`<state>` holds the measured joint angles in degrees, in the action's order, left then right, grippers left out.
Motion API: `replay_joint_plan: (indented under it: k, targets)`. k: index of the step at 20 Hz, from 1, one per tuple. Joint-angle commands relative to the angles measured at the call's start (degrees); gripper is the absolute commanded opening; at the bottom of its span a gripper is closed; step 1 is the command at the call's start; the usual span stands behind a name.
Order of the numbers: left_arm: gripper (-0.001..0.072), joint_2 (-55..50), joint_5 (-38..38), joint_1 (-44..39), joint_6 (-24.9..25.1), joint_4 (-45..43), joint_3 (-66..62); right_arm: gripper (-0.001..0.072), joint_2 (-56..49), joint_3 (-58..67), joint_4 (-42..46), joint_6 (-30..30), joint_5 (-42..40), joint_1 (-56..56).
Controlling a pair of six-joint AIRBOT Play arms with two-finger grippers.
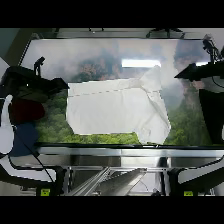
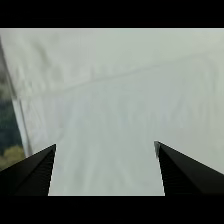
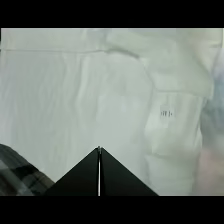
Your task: Fold the shirts.
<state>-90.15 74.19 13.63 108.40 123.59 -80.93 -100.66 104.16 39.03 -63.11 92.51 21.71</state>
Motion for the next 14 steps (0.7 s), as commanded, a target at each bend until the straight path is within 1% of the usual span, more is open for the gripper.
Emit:
replay_joint_plan:
  k: [1, 3, 4, 6, 8, 9, 10, 11, 12, 13, 14]
  targets:
    - [0.0686, 2.67, 10.62, 4.31, -3.1, -3.91, 6.49, 0.0021, 5.51, -9.03, 5.33, -1.22, 1.86, 3.82]
    - [0.0686, 5.66, 8.55, 4.33, -3.39, -8.28, 15.65, 0.0021, 8.92, -17.51, 11.69, -1.22, -1.14, 4.48]
    - [0.0686, 6.99, 6.32, 4.33, -3.34, -8.41, 20.22, 0.002, 10.32, -21.88, 13.49, -1.25, -3.3, 4.76]
    - [0.0686, 8.33, 2.19, 3.69, -3.28, -7.93, 27.67, 0.0031, 11.47, -29.05, 13.68, -1.22, -6.71, 4.9]
    - [0.0686, 8.26, 0.13, 1.88, -3.21, -7.87, 32.57, 0.0199, 11.34, -34.42, 13.66, -1.16, -8.35, 4.44]
    - [0.0686, 8.26, -0.83, 0.76, -2.97, -7.85, 34.23, 0.0197, 11.34, -36.57, 13.66, -0.46, -8.83, 4.26]
    - [0.0686, 8.26, -2.36, -0.74, -2.34, -7.85, 35.58, 0.018, 11.37, -38.25, 13.49, 0.52, -9.44, 4.17]
    - [0.0685, 8.26, -3.98, -2.21, -2.32, -7.85, 36.41, 0.0134, 11.37, -39.67, 13.25, 1.46, -9.92, 4.17]
    - [0.0685, 8.26, -5.29, -3.65, -2.32, -7.82, 36.76, 0.0135, 11.37, -40.76, 13.29, 1.86, -10.21, 4.17]
    - [0.0659, 8.26, -5.99, -4.98, -2.29, -7.41, 36.57, 0.0136, 11.34, -41.62, 13.33, 1.86, -10.23, 4.2]
    - [0.0522, 8.26, -6.49, -6.05, -1.55, -5.38, 35.98, 0.0138, 11.34, -42.16, 13.31, 2.29, -10.25, 4.2]
